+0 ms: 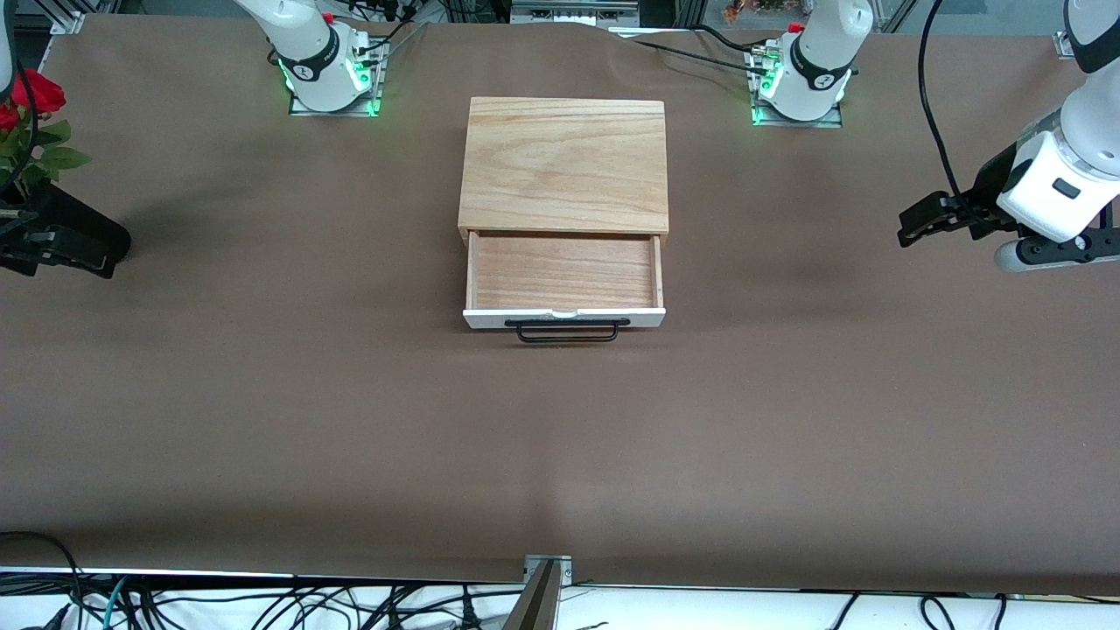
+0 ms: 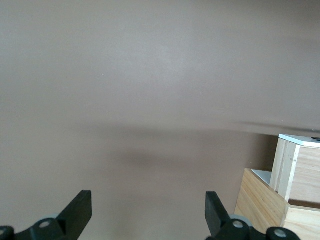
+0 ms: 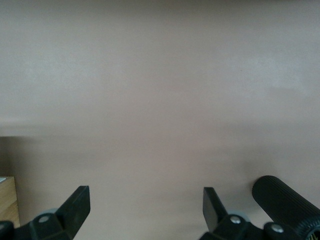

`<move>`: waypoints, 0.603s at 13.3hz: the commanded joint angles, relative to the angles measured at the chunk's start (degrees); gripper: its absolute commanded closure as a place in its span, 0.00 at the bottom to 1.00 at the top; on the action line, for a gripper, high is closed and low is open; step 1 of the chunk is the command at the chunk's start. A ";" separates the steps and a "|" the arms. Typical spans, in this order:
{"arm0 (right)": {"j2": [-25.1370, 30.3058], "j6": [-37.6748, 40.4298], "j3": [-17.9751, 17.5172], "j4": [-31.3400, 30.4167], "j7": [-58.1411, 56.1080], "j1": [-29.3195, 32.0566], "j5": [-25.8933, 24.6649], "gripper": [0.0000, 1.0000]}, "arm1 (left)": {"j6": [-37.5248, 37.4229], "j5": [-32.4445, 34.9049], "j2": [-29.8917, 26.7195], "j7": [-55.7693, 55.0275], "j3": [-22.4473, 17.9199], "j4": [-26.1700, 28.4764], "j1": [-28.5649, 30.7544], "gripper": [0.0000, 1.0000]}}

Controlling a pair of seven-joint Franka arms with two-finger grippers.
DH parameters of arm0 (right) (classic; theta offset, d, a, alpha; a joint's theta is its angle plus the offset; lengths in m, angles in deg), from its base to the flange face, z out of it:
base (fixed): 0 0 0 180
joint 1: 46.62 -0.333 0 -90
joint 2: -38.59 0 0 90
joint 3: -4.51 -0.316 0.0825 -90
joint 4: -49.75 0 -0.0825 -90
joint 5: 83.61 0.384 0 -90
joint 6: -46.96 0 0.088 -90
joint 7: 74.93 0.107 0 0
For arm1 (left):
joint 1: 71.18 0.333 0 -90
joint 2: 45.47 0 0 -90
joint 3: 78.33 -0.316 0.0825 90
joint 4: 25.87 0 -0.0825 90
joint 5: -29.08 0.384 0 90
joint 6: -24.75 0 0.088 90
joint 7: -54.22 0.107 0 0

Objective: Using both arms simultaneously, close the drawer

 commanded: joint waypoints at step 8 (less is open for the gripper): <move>0.41 -0.44 -0.37 -0.25 -1.77 0.58 0.72 0.00 | 0.45 1.01 0.11 0.77 0.21 -0.76 -0.07 0.00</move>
